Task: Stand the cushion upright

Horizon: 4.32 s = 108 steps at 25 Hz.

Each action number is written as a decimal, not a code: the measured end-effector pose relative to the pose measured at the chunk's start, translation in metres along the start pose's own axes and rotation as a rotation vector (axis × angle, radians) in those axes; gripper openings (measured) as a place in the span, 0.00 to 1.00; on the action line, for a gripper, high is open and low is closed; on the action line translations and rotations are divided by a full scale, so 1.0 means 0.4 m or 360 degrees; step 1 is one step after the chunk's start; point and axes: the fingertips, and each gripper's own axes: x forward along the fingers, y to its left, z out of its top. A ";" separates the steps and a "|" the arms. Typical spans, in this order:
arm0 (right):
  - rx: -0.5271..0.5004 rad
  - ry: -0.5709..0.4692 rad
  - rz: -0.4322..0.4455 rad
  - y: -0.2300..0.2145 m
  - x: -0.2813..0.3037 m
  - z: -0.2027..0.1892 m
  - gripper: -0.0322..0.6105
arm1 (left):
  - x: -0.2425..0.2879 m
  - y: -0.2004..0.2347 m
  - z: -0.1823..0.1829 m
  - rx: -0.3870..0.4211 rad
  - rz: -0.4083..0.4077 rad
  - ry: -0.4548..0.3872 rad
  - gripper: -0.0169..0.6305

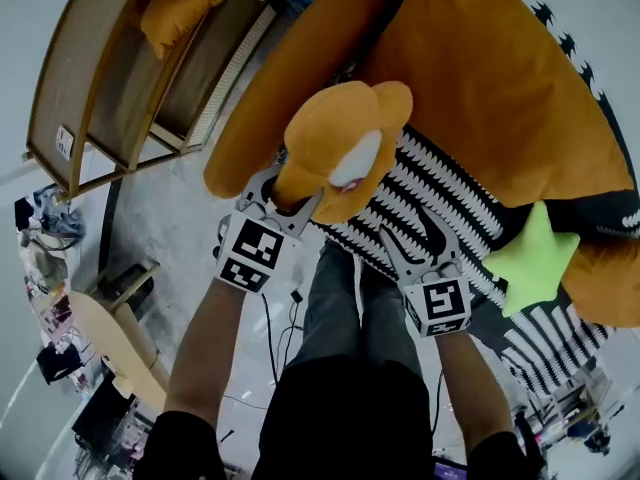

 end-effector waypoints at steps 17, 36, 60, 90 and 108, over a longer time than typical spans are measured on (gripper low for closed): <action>-0.0013 0.0071 0.0018 0.041 0.070 0.008 0.49 | -0.010 0.167 -0.031 -0.0133 0.0269 -0.0053 0.44; -0.0072 -0.0068 0.0020 0.106 0.053 0.107 0.50 | -0.151 0.185 0.011 -0.0274 0.0343 -0.0259 0.59; 0.0260 -0.0730 -0.0637 -0.063 -0.590 0.305 0.49 | -0.256 -0.339 0.488 0.0117 -0.0350 -0.0478 0.59; 0.0709 -0.0601 -0.1142 -0.327 -1.330 -0.509 0.48 | 0.031 -1.333 0.380 0.0469 -0.0738 -0.0062 0.59; 0.1002 0.0035 -0.0917 -0.509 -0.854 -0.885 0.59 | 0.529 -1.074 0.051 0.0723 -0.0506 0.0416 0.59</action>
